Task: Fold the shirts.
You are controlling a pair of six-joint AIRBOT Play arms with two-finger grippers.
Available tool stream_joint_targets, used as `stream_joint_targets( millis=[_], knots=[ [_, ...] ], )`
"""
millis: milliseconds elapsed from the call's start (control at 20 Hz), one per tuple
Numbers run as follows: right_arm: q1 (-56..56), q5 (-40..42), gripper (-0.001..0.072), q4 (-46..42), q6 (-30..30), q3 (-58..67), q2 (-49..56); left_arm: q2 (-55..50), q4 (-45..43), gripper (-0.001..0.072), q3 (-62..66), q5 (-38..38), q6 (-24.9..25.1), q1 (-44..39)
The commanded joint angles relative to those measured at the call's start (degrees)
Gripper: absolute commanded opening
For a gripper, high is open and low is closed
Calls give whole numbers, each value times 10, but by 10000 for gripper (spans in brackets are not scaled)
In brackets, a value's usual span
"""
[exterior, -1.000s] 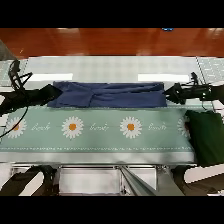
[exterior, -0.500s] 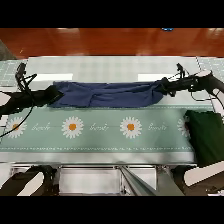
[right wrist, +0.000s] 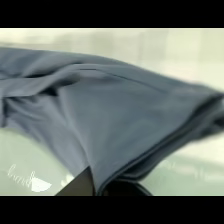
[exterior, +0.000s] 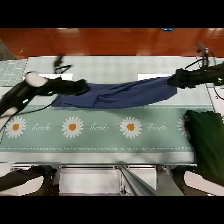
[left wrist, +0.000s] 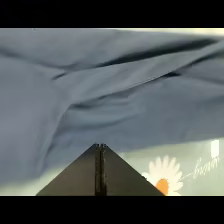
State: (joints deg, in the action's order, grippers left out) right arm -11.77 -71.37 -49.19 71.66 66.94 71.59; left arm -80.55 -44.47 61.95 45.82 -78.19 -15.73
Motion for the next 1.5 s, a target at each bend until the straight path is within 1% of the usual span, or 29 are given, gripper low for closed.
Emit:
stream_joint_targets(
  millis=[0,100,250,350,500,650,700,850,900,1050,1100,1200,1300,1450],
  knots=[
    [0,-14,25,-30,30,-63,-125,-156,-12,19,152,46,-66,-96],
    [0,-26,25,-40,43,-85,-177,-227,-12,19,236,71,-87,-146],
    [0,-38,25,-44,54,-93,-227,-307,-11,19,334,116,-124,-209],
    [0,-37,25,-44,58,-93,-244,-341,-9,20,371,143,-128,-249],
    [1,-37,25,-42,66,-93,-245,-357,-5,20,385,149,-125,-290],
    [1,-30,25,-30,75,-93,-245,-336,-11,20,399,160,-108,-271],
    [1,-24,25,-16,75,-93,-244,-318,-27,20,399,167,-104,-252],
    [19,9,25,41,75,-90,-229,-241,-119,21,390,215,-104,-176],
    [41,23,25,46,80,-83,-217,-206,-140,21,377,219,-104,-148],
    [139,92,25,74,88,-43,-153,-62,-189,21,290,196,-103,-52],
    [178,117,25,85,90,-21,-119,-12,-204,21,252,191,-103,-20],
    [251,157,25,104,89,37,-37,97,-212,21,157,190,-78,49],
    [311,177,25,118,89,108,56,198,-212,21,57,175,-56,111],
    [367,185,25,141,96,204,181,317,-211,21,-89,123,-55,195]
  ],
)
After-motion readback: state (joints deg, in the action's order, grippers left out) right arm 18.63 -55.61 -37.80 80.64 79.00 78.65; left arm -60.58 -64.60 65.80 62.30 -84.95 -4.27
